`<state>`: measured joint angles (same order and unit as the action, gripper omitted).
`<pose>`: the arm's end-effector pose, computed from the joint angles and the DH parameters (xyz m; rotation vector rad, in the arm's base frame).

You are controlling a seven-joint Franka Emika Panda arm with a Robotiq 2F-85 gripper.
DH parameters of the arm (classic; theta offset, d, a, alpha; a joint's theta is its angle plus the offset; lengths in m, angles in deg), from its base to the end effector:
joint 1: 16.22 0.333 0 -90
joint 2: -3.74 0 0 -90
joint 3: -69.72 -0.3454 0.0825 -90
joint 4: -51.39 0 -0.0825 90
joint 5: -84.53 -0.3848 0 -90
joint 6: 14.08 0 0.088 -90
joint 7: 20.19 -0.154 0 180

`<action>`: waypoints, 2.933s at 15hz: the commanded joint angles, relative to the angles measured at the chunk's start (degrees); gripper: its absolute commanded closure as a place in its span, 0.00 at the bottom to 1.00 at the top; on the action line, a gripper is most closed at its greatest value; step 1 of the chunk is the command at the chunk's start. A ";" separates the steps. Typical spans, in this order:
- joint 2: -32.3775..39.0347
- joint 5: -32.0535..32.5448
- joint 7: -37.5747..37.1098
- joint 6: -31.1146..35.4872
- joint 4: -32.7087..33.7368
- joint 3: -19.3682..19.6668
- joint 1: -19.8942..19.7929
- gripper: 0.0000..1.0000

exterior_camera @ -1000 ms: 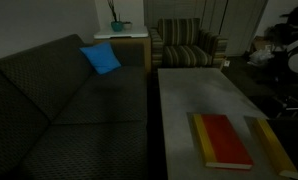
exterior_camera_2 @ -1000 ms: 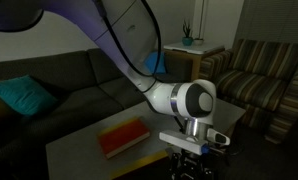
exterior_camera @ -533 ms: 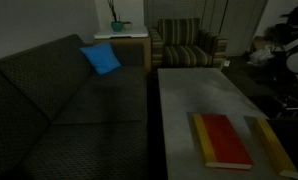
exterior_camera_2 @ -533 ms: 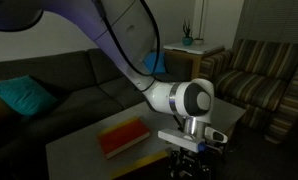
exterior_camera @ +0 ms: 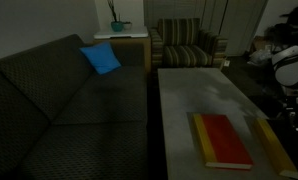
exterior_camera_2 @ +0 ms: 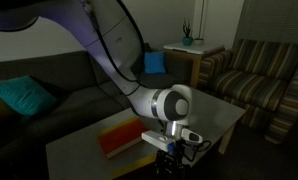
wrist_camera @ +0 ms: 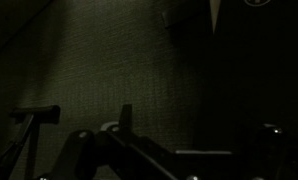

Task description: Move the black book closer to the red book

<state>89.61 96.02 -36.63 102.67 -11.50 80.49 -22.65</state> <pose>0.5965 -0.1923 -0.1733 2.6327 -0.4304 -0.7466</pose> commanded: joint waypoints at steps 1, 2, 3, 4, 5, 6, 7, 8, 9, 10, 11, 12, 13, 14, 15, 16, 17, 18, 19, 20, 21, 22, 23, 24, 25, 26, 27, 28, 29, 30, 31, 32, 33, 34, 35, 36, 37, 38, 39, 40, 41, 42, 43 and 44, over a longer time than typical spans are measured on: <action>0.05 0.08 -5.23 3.47 -5.23 0.95 3.04 0.00; 0.00 0.27 -6.20 3.22 -5.46 1.63 3.55 0.00; -0.15 0.31 -7.01 2.74 -5.32 2.17 4.00 0.00; -0.18 -0.11 -6.60 1.99 -4.71 2.00 3.73 0.00; -0.18 -0.33 -6.21 1.37 -4.11 1.88 3.65 0.00; -0.66 -0.04 -5.67 1.86 -4.48 1.15 3.57 0.00; -1.99 0.02 -5.25 2.83 -6.30 0.69 3.90 0.00; -2.68 0.14 -5.38 2.60 -7.11 0.76 4.25 0.00; -3.80 0.26 -5.20 2.12 -8.32 0.68 4.56 0.00; -5.04 0.65 -5.63 2.26 -9.89 0.95 5.26 0.00; -5.77 0.80 -6.38 2.07 -10.71 1.31 5.86 0.00; -6.42 0.91 -6.85 1.86 -11.42 1.77 6.31 0.00; -6.69 1.04 -7.23 1.59 -11.70 2.20 6.75 0.00; -6.28 1.42 -7.74 1.30 -11.48 3.14 7.18 0.00; -6.03 1.65 -7.73 0.92 -11.29 3.72 7.41 0.00; -5.01 1.68 -7.95 0.67 -10.42 4.45 7.36 0.00; -4.08 1.57 -7.73 0.46 -9.57 5.02 7.11 0.00; -3.00 1.37 -7.53 0.23 -8.59 5.43 6.77 0.00; -2.12 1.22 -7.13 0.29 -7.82 5.85 6.33 0.00; -0.34 0.80 -6.71 -0.13 -5.68 6.53 5.96 0.00; 0.49 0.82 -6.26 -0.12 -4.71 6.86 5.52 0.00; -1.95 2.39 -6.95 1.58 -8.54 6.53 5.38 0.00; -1.34 2.65 -7.11 1.71 -8.02 6.87 5.28 0.00; -1.21 3.18 -6.82 1.59 -7.77 7.04 4.94 0.00; -1.23 6.10 -7.72 0.86 -6.96 5.42 3.13 0.00; -1.26 7.65 -7.78 0.72 -6.69 4.87 2.21 0.00; -1.29 9.13 -7.60 0.65 -6.39 4.35 1.39 0.00; -1.33 10.73 -7.53 0.75 -6.08 3.53 0.19 0.11; -1.36 11.95 -7.21 0.72 -5.77 2.65 -1.00 0.26; -1.37 13.14 -7.03 0.75 -5.46 1.74 -2.18 0.34; -1.37 14.09 -7.01 0.65 -5.18 0.75 -3.29 0.40; -1.38 14.69 -6.78 0.61 -4.85 -0.34 -4.48 0.48; -1.38 15.18 -6.74 0.53 -4.61 -1.26 -5.39 0.54; -1.39 15.57 -6.80 0.44 -4.41 -2.08 -6.06 0.62; -1.39 15.92 -6.80 0.28 -4.20 -2.78 -6.63 0.68; -1.39 16.21 -6.78 0.21 -4.00 -3.30 -6.89 0.76; -1.39 16.58 -6.82 0.22 -3.87 -3.73 -7.09 0.81; -1.39 16.84 -6.77 0.03 -3.70 -4.14 -7.07 0.90; -1.40 17.06 -6.65 -0.03 -3.64 -4.49 -7.02 0.96; -1.40 17.21 -6.54 -0.01 -3.65 -4.86 -6.91 1.00; -1.40 17.37 -6.34 -0.05 -3.72 -5.28 -6.63 1.00; -1.40 11.64 -3.71 1.57 -4.74 -1.21 -2.83 1.00; -1.39 10.92 -2.79 1.53 -4.80 -1.42 -2.49 1.00; -1.38 15.54 -3.35 0.09 -4.14 -5.69 -5.21 1.00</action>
<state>88.23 109.28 -41.87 103.52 -15.72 77.51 -27.02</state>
